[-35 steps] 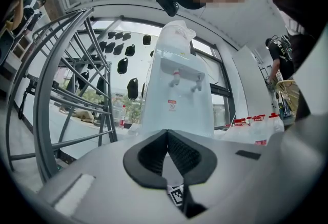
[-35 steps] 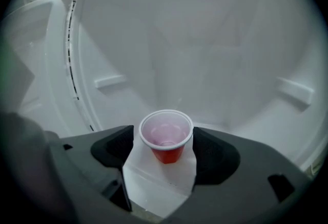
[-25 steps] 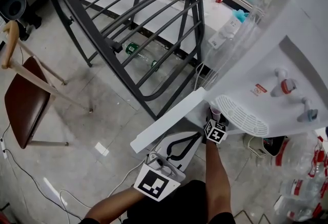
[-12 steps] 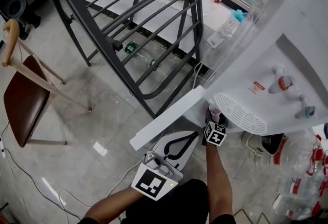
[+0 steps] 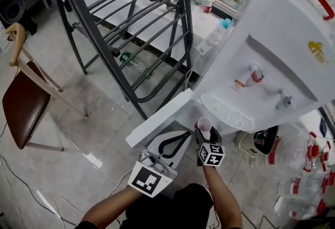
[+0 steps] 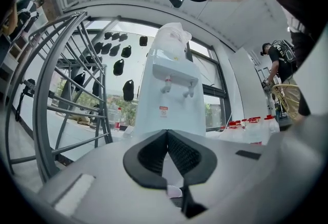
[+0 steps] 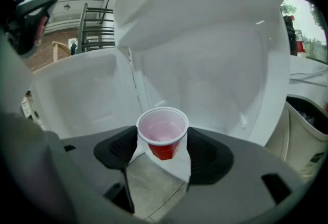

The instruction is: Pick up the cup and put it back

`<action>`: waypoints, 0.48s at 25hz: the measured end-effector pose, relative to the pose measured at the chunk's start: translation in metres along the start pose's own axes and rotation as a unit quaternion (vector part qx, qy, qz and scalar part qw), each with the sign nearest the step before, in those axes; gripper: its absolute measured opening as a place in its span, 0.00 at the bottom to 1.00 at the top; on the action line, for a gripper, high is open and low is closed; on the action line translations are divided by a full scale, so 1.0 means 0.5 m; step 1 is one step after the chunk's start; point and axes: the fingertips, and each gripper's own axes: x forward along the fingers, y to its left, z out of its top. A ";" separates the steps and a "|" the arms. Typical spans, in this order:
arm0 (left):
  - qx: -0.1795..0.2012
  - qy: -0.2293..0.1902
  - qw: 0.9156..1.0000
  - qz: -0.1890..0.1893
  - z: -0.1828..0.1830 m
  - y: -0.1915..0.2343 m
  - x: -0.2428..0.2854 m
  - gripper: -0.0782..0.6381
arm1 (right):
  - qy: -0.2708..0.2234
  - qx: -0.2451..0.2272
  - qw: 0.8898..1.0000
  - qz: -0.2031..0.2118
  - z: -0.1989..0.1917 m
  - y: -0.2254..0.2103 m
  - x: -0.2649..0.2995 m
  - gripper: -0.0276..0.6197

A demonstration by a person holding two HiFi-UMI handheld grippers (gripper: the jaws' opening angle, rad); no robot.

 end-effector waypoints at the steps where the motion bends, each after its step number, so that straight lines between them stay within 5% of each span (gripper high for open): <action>1: 0.001 -0.001 1.000 0.000 0.007 -0.004 -0.002 0.12 | 0.000 -0.003 1.000 0.010 0.006 0.011 -0.026 0.49; 12: 0.008 0.010 1.000 0.011 0.060 -0.029 -0.011 0.12 | 0.001 -0.024 0.996 0.081 0.132 0.086 -0.311 0.49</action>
